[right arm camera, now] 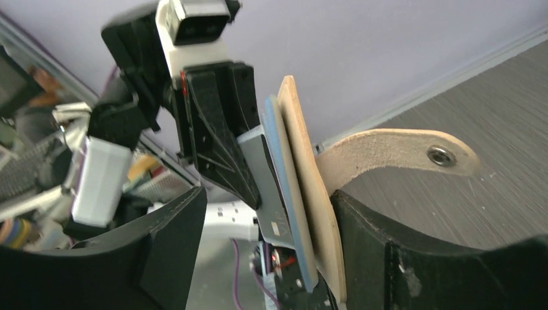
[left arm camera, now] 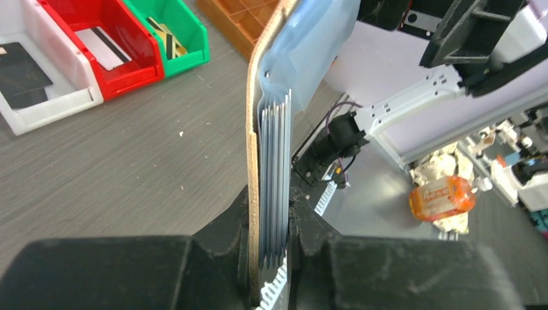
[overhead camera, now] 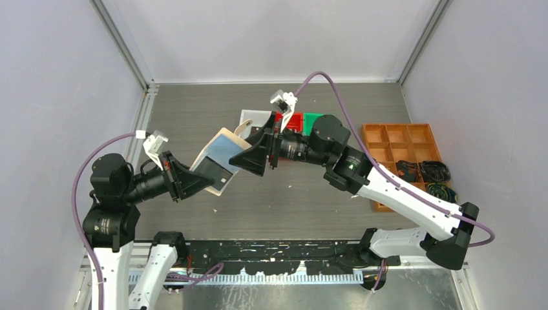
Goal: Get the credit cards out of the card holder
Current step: Remove the credit card from the card holder.
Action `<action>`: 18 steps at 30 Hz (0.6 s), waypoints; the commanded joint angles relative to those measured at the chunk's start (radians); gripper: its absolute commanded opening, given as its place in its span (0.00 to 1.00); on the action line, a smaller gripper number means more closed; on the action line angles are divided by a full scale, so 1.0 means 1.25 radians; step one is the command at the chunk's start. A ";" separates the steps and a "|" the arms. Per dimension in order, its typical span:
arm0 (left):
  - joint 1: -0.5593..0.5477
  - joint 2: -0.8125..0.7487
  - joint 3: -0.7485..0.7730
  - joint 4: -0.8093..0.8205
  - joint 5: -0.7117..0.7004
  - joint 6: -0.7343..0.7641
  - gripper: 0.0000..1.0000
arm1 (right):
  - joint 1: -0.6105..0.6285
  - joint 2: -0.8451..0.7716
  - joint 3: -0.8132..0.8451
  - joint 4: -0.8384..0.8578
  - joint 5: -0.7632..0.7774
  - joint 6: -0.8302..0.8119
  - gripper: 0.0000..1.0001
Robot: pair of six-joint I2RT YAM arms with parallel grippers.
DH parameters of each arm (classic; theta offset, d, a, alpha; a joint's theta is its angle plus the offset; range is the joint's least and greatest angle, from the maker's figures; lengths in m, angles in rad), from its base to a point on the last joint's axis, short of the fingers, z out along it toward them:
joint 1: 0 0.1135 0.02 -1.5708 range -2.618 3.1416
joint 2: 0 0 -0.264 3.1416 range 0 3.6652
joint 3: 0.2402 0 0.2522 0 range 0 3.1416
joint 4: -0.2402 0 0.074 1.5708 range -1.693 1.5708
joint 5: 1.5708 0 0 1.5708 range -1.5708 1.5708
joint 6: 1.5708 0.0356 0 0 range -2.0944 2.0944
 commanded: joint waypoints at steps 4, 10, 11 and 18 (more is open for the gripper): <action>0.002 0.050 0.094 -0.167 0.082 0.274 0.07 | 0.001 0.059 0.161 -0.285 -0.108 -0.237 0.76; 0.002 0.068 0.107 -0.215 0.096 0.321 0.07 | 0.002 0.101 0.213 -0.309 -0.102 -0.259 0.67; 0.002 0.068 0.110 -0.226 0.098 0.333 0.07 | 0.002 0.107 0.222 -0.308 -0.106 -0.259 0.64; 0.002 0.103 0.142 -0.321 0.096 0.465 0.06 | 0.003 0.147 0.271 -0.334 -0.209 -0.246 0.27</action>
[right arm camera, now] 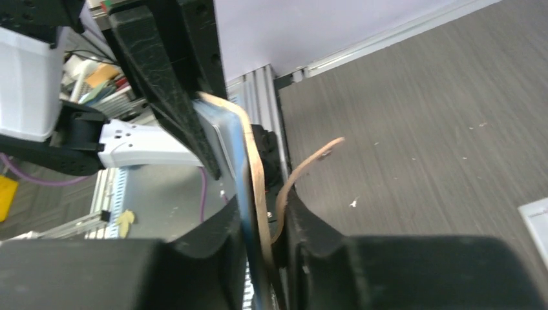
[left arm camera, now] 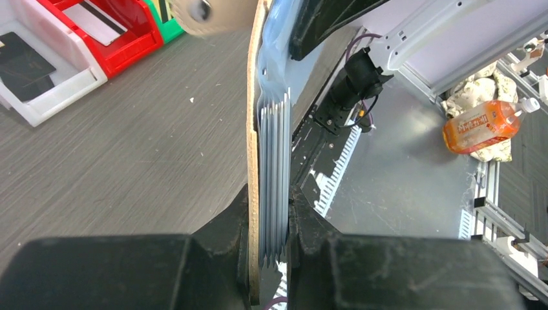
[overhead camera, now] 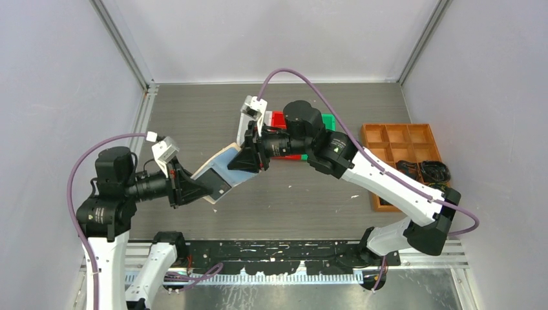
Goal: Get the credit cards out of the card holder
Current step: Remove the credit card from the card holder.
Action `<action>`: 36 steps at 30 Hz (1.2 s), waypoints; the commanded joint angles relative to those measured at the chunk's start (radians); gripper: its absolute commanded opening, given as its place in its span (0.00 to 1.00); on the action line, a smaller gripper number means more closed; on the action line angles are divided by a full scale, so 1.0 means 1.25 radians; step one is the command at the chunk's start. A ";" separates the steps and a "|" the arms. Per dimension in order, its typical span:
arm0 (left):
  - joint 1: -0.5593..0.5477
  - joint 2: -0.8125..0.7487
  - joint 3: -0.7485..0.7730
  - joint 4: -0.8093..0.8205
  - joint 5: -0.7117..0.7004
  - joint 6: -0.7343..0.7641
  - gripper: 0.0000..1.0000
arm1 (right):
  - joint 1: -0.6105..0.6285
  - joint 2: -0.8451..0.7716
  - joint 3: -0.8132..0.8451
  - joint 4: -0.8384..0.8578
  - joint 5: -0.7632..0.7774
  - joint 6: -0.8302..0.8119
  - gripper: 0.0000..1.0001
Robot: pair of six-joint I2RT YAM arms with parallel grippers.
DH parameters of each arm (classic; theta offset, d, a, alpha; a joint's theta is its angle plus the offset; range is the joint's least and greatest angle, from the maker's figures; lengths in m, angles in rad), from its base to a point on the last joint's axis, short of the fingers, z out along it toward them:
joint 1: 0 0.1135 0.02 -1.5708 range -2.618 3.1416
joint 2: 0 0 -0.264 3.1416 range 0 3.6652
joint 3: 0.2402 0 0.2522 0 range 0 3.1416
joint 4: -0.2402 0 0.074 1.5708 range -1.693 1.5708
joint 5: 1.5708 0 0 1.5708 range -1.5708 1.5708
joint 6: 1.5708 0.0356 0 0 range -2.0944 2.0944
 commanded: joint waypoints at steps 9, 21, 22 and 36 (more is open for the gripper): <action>0.001 0.013 0.030 -0.003 0.022 0.075 0.34 | 0.001 -0.011 0.045 0.062 -0.136 0.032 0.01; 0.001 -0.086 -0.116 0.411 0.109 -0.416 0.28 | 0.000 -0.119 -0.111 0.377 -0.017 0.227 0.01; 0.001 -0.088 -0.115 0.432 0.109 -0.441 0.27 | 0.001 -0.130 -0.131 0.398 -0.005 0.240 0.01; 0.001 -0.108 -0.155 0.706 0.041 -0.749 0.32 | 0.001 -0.202 -0.341 0.680 0.082 0.407 0.01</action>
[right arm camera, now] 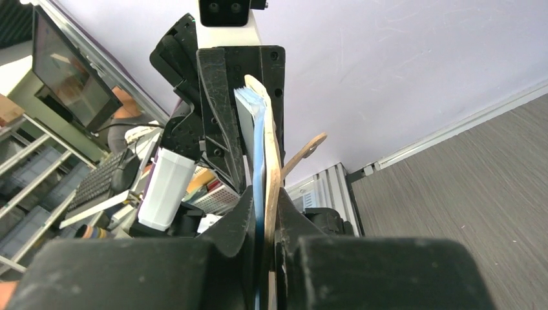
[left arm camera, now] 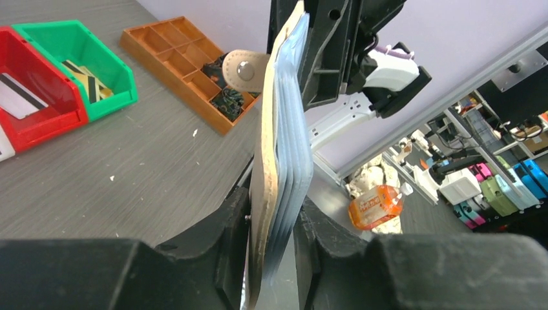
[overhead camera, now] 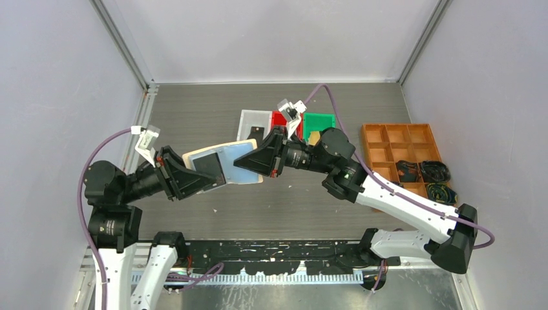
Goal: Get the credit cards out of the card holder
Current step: Remove the credit card from the card holder.
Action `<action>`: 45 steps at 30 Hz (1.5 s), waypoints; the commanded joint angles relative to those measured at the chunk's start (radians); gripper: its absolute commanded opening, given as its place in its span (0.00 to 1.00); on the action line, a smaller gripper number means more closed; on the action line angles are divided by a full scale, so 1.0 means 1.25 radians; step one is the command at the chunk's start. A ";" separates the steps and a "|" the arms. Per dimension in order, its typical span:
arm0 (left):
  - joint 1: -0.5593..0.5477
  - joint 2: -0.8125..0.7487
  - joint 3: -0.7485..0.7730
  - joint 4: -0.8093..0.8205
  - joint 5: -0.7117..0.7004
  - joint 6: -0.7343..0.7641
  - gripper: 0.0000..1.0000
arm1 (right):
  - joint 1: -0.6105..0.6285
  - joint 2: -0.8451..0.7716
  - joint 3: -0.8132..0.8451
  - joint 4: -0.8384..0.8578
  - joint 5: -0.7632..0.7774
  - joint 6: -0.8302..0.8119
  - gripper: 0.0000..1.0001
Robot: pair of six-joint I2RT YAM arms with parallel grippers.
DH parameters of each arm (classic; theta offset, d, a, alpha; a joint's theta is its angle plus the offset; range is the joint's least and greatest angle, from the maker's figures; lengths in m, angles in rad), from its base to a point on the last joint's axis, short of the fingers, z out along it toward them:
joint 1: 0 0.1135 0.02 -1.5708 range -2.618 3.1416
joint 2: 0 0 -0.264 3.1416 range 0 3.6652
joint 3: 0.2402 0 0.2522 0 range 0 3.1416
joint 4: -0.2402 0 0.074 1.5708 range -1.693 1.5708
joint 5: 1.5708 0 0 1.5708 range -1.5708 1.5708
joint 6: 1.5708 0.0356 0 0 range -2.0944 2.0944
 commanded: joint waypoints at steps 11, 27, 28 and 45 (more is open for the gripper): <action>0.001 0.005 -0.046 0.225 -0.028 -0.226 0.27 | 0.002 -0.040 -0.068 0.226 0.077 0.109 0.01; 0.001 0.056 0.029 -0.099 -0.093 0.067 0.08 | -0.013 -0.096 -0.019 -0.018 0.200 0.040 0.61; 0.001 0.068 0.042 -0.150 -0.104 0.121 0.08 | -0.021 -0.101 0.001 -0.058 0.206 0.032 0.62; 0.000 0.274 0.250 -0.763 0.048 0.736 0.01 | -0.065 0.080 0.310 -0.456 -0.118 -0.285 0.92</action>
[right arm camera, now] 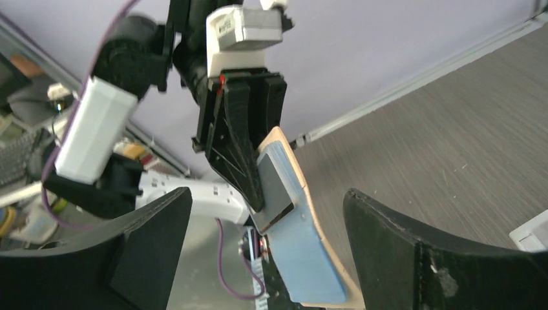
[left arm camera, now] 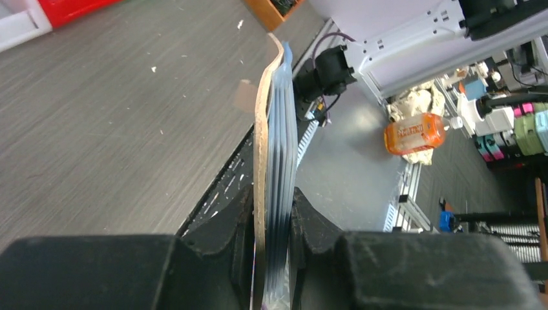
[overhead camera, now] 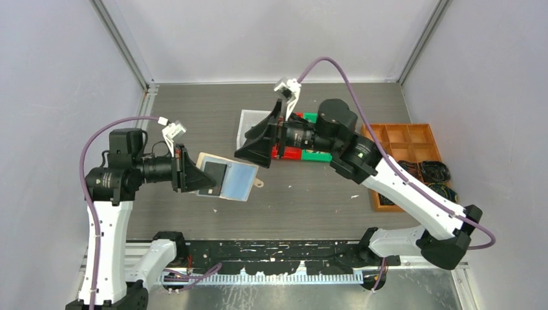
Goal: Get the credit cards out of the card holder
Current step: Remove the credit card from the card holder.
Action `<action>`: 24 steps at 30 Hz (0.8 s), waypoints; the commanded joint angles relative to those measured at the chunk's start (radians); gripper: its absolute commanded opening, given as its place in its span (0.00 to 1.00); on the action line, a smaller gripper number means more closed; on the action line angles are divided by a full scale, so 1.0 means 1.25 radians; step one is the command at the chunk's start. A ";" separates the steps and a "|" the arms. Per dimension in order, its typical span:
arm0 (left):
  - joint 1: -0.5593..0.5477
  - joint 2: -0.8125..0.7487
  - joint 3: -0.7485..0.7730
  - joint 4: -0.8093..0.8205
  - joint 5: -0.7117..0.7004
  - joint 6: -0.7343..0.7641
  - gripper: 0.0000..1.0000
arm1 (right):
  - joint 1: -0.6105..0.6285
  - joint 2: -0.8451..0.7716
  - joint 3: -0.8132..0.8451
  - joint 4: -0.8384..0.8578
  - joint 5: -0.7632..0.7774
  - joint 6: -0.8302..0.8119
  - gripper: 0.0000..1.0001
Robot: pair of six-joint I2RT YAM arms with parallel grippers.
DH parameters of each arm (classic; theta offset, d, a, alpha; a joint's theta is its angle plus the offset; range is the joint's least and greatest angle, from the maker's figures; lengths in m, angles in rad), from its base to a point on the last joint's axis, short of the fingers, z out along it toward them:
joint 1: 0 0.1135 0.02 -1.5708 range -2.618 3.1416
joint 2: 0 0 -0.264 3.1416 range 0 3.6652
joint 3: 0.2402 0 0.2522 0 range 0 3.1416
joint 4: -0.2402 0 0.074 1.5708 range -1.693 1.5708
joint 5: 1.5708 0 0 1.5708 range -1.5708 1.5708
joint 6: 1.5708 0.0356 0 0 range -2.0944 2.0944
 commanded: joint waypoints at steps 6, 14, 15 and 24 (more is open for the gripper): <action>-0.011 0.044 0.069 -0.214 0.123 0.216 0.00 | 0.002 0.101 0.069 -0.065 -0.228 -0.133 0.92; -0.023 0.028 0.052 -0.186 0.134 0.186 0.00 | 0.042 0.185 0.084 0.002 -0.317 -0.094 0.76; -0.022 0.027 0.052 -0.187 0.134 0.185 0.00 | 0.046 0.195 0.084 0.023 -0.327 -0.074 0.70; -0.022 0.026 0.045 -0.158 0.125 0.137 0.17 | 0.058 0.195 0.023 0.172 -0.315 0.021 0.15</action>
